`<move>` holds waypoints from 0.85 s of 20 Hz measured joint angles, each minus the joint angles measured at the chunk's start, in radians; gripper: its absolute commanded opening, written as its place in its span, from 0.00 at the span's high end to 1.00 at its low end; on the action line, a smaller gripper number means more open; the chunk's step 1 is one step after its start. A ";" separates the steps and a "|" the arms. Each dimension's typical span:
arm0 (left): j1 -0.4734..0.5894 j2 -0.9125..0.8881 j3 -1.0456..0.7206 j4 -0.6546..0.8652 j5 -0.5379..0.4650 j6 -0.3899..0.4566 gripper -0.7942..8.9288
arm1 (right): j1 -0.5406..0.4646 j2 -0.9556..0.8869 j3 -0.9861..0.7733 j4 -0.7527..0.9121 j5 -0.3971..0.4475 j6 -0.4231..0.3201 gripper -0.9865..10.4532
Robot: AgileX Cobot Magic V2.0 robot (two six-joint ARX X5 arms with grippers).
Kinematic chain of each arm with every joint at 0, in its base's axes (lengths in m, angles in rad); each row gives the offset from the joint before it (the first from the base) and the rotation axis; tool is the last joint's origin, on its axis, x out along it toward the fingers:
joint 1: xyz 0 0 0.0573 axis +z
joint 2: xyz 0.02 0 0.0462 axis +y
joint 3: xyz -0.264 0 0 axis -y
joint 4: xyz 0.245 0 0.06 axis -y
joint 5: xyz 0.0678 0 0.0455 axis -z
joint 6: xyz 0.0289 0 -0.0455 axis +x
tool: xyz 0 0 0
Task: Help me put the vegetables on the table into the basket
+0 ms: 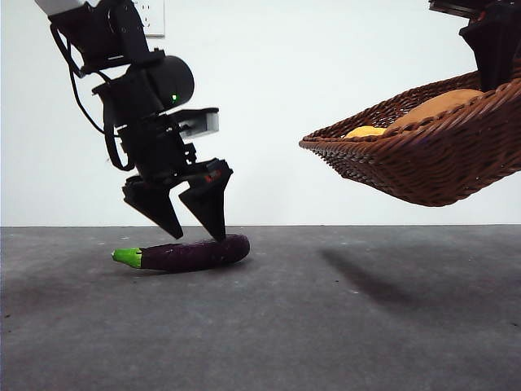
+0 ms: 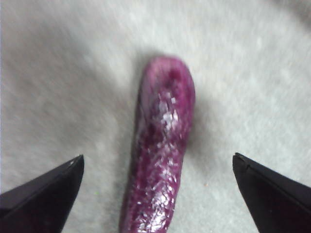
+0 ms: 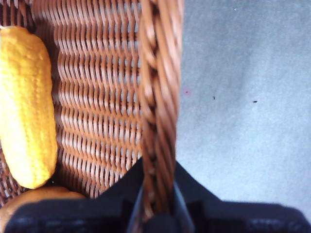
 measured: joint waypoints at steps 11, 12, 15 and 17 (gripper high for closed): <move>0.000 0.043 0.000 -0.032 -0.005 0.000 0.73 | 0.000 0.000 0.000 0.000 0.000 -0.003 0.92; 0.000 0.043 0.000 -0.032 -0.005 0.000 0.84 | 0.000 0.000 0.000 0.000 0.000 -0.003 0.92; 0.000 0.043 0.000 -0.032 -0.005 0.000 0.93 | 0.000 0.000 0.000 0.000 0.000 -0.003 0.92; 0.000 0.043 0.000 -0.032 -0.005 0.000 0.93 | 0.000 0.001 0.000 0.000 0.000 -0.003 0.92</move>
